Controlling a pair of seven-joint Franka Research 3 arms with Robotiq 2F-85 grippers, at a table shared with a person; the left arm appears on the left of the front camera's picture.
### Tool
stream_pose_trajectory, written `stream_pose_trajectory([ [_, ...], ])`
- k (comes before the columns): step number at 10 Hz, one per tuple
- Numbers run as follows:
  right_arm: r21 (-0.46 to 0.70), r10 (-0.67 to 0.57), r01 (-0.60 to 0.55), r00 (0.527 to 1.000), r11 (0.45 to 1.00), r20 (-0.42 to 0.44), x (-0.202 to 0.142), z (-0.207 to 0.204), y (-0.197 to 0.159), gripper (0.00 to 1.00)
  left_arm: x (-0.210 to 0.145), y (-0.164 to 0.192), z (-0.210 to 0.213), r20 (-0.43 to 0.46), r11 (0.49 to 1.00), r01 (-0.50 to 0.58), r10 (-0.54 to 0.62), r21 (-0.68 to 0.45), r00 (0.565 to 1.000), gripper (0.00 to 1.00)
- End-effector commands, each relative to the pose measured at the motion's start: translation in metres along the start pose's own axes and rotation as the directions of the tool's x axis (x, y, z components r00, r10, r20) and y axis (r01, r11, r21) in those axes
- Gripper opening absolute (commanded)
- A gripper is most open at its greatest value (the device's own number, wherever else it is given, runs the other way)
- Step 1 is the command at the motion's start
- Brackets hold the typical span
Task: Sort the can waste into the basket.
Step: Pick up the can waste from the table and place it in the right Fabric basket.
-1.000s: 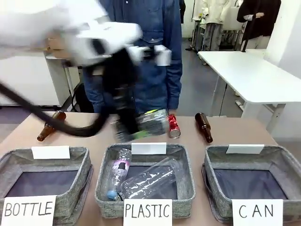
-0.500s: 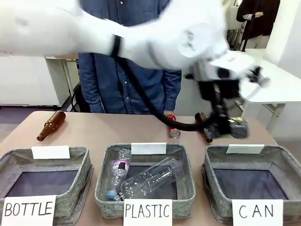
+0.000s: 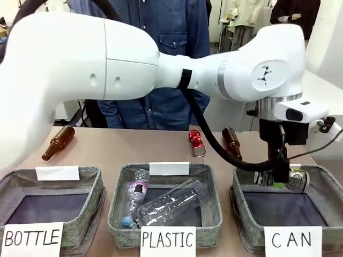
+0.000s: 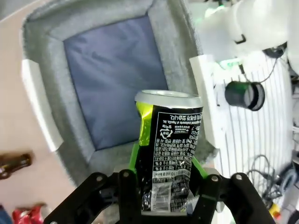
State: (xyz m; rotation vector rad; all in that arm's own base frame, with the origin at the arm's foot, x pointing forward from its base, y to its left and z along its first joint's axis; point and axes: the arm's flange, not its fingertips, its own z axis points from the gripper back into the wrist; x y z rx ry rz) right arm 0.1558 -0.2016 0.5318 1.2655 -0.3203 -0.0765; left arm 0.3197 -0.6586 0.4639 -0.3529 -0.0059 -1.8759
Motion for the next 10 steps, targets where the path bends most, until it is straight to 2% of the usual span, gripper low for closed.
stream_pose_trajectory([
  [1, 0.007, -0.019, 0.019, 1.0, 1.0, 0.023, 0.002, 0.0, 0.005, 1.0, 0.01, 0.007, 0.017, -0.054, 0.998, -0.015, 0.018, 0.054, 0.998, 0.41],
  [2, 0.007, -0.019, 0.019, 1.0, 1.0, 0.023, 0.002, 0.0, 0.005, 1.0, 0.009, 0.007, 0.017, -0.048, 0.999, 0.011, -0.009, 0.051, 0.999, 0.75],
  [3, 0.007, -0.019, 0.019, 1.0, 1.0, 0.023, 0.002, 0.0, 0.005, 1.0, 0.008, 0.005, 0.018, -0.058, 0.998, 0.021, -0.017, 0.055, 0.998, 0.99],
  [8, 0.007, -0.019, 0.019, 1.0, 1.0, 0.023, 0.002, 0.0, 0.005, 1.0, 0.005, 0.004, 0.021, -0.038, 0.999, 0.009, -0.007, 0.054, 0.999, 1.0],
  [10, 0.007, -0.019, 0.019, 1.0, 1.0, 0.023, 0.002, 0.0, 0.005, 1.0, -0.005, -0.012, 0.035, -0.051, 1.0, -0.007, 0.007, 0.008, 0.999, 1.0],
])
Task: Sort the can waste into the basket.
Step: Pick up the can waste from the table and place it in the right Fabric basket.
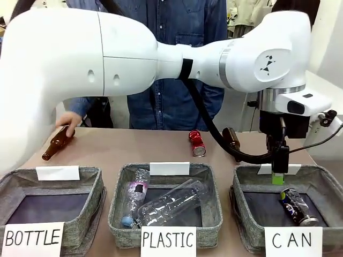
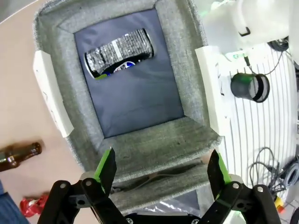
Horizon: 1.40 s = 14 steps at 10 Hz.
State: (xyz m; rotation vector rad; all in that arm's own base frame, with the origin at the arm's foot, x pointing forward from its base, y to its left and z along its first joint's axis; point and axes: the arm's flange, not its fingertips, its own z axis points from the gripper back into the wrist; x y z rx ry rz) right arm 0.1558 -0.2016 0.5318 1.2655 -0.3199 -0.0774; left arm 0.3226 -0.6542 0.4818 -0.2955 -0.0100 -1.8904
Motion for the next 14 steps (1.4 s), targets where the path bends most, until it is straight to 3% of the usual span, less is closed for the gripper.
stream_pose_trajectory([
  [1, 0.007, -0.018, 0.018, 1.0, 1.0, 0.023, 0.002, -0.001, 0.005, 1.0, -0.016, -0.029, 0.028, -0.017, 1.0, -0.017, 0.017, -0.019, 1.0, 1.0],
  [4, 0.006, -0.025, 0.026, 0.998, 1.0, -0.059, 0.017, -0.019, 0.003, 1.0, -0.078, -0.123, 0.08, -0.139, 0.996, -0.091, 0.09, -0.003, 0.986, 1.0],
  [6, 0.025, -0.012, 0.015, 0.99, 1.0, -0.144, 0.036, -0.049, 0.009, 1.0, -0.138, -0.16, 0.114, -0.114, 0.96, -0.268, 0.277, 0.085, 0.954, 1.0],
  [8, 0.072, 0.025, -0.006, 0.965, 0.997, -0.262, 0.049, -0.09, 0.02, 1.0, -0.201, -0.182, 0.131, -0.068, 0.903, -0.428, 0.429, 0.027, 0.901, 1.0],
  [10, 0.112, 0.039, -0.002, 0.944, 0.994, -0.327, 0.068, -0.147, 0.033, 1.0, -0.281, -0.226, 0.158, 0.035, 0.77, -0.637, 0.638, -0.033, 0.769, 1.0],
  [11, 0.172, 0.061, 0.003, 0.928, 0.985, -0.368, 0.079, -0.187, 0.041, 1.0, -0.334, -0.26, 0.177, 0.128, 0.635, -0.763, 0.772, -0.118, 0.623, 1.0],
  [12, 0.213, 0.079, 0.009, 0.911, 0.977, -0.404, 0.084, -0.22, 0.047, 1.0, -0.383, -0.293, 0.189, 0.229, 0.523, -0.824, 0.848, -0.218, 0.477, 1.0],
  [14, 0.284, 0.099, 0.029, 0.899, 0.958, -0.427, 0.09, -0.272, 0.053, 1.0, -0.478, -0.344, 0.188, 0.398, 0.47, -0.751, 0.868, -0.463, 0.297, 1.0],
])
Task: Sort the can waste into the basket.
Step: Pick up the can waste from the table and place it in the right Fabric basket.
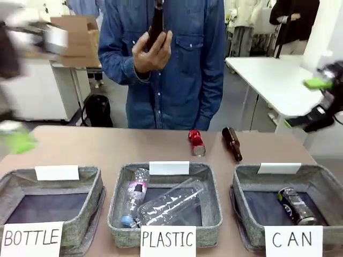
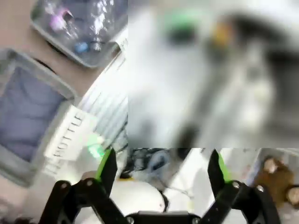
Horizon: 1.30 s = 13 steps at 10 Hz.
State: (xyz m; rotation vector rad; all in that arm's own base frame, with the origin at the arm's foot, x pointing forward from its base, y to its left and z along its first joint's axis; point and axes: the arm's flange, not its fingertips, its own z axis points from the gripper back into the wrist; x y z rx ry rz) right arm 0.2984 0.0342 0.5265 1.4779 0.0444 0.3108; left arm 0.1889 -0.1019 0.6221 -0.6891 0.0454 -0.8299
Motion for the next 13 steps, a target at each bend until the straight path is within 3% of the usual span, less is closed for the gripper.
stream_pose_trajectory([
  [1, 0.033, 0.005, -0.007, 0.999, 0.999, 0.049, 0.026, -0.023, -0.001, 1.0, -0.072, 0.053, 0.023, 0.378, 0.963, -0.186, 0.249, -0.196, 0.892, 1.0],
  [2, 0.033, 0.017, -0.021, 0.995, 0.999, 0.097, 0.035, -0.027, -0.002, 1.0, -0.109, 0.077, 0.03, 0.492, 0.933, -0.227, 0.342, -0.278, 0.8, 1.0],
  [4, 0.075, -0.023, 0.005, 0.971, 0.997, 0.239, 0.043, -0.018, -0.002, 1.0, -0.17, 0.109, 0.034, 0.727, 0.914, -0.268, 0.406, -0.306, 0.554, 1.0],
  [5, 0.042, 0.009, -0.013, 0.997, 0.999, 0.081, 0.034, -0.027, -0.007, 1.0, -0.134, 0.077, 0.037, 0.358, 0.952, -0.207, 0.278, -0.225, 0.891, 1.0],
  [7, 0.042, 0.009, -0.013, 0.997, 0.999, 0.081, 0.034, -0.027, -0.007, 1.0, -0.134, 0.077, 0.037, 0.358, 0.952, -0.207, 0.278, -0.225, 0.891, 1.0],
  [8, 0.042, 0.009, -0.013, 0.997, 0.999, 0.081, 0.034, -0.027, -0.007, 1.0, -0.163, 0.092, 0.035, 0.444, 0.932, -0.253, 0.347, -0.258, 0.826, 1.0],
  [9, 0.042, 0.009, -0.013, 0.997, 0.999, 0.081, 0.034, -0.027, -0.007, 1.0, -0.163, 0.104, 0.06, 0.481, 0.924, -0.338, 0.382, -0.18, 0.789, 1.0],
  [11, 0.042, 0.009, -0.013, 0.997, 0.999, 0.081, 0.034, -0.027, -0.007, 1.0, -0.219, 0.112, 0.116, 0.569, 0.883, -0.426, 0.456, -0.196, 0.685, 1.0],
  [12, 0.042, 0.009, -0.013, 0.997, 0.999, 0.081, 0.034, -0.027, -0.007, 1.0, -0.24, 0.104, 0.127, 0.602, 0.877, -0.44, 0.459, -0.192, 0.653, 1.0],
  [13, 0.042, 0.009, -0.013, 0.997, 0.999, 0.081, 0.034, -0.027, -0.007, 1.0, -0.247, 0.1, 0.127, 0.609, 0.885, -0.423, 0.446, -0.194, 0.655, 1.0],
])
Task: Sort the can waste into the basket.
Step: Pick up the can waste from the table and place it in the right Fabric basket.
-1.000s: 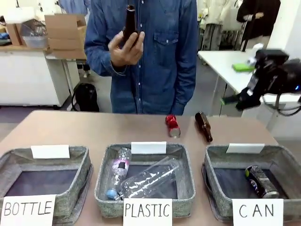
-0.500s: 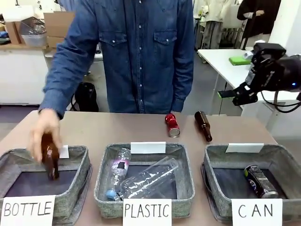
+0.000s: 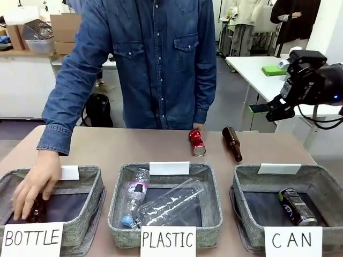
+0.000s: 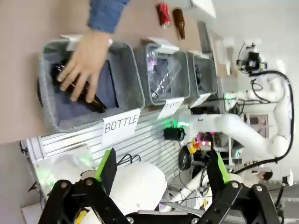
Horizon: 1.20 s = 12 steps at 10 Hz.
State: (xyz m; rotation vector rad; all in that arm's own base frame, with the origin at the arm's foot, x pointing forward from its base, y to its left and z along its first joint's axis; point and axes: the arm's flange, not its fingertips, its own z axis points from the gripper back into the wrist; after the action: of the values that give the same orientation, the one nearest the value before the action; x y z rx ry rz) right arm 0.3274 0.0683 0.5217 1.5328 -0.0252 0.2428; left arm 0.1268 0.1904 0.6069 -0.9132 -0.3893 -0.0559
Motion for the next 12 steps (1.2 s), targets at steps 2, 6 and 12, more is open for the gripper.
stream_pose_trajectory([
  [2, 0.0, 0.009, -0.009, 1.0, 1.0, -0.013, -0.001, 0.0, 0.001, 1.0, -0.002, 0.0, -0.012, -0.036, 0.999, 0.023, -0.024, -0.037, 0.999, 1.0],
  [6, 0.0, 0.009, -0.009, 1.0, 1.0, -0.013, -0.001, 0.0, 0.001, 1.0, 0.026, -0.001, -0.046, -0.111, 0.998, 0.042, -0.047, -0.045, 0.993, 1.0],
  [12, 0.0, 0.009, -0.009, 1.0, 1.0, -0.013, -0.001, 0.0, 0.001, 1.0, 0.102, -0.004, -0.227, -0.218, 0.995, 0.086, -0.095, -0.049, 0.971, 1.0],
])
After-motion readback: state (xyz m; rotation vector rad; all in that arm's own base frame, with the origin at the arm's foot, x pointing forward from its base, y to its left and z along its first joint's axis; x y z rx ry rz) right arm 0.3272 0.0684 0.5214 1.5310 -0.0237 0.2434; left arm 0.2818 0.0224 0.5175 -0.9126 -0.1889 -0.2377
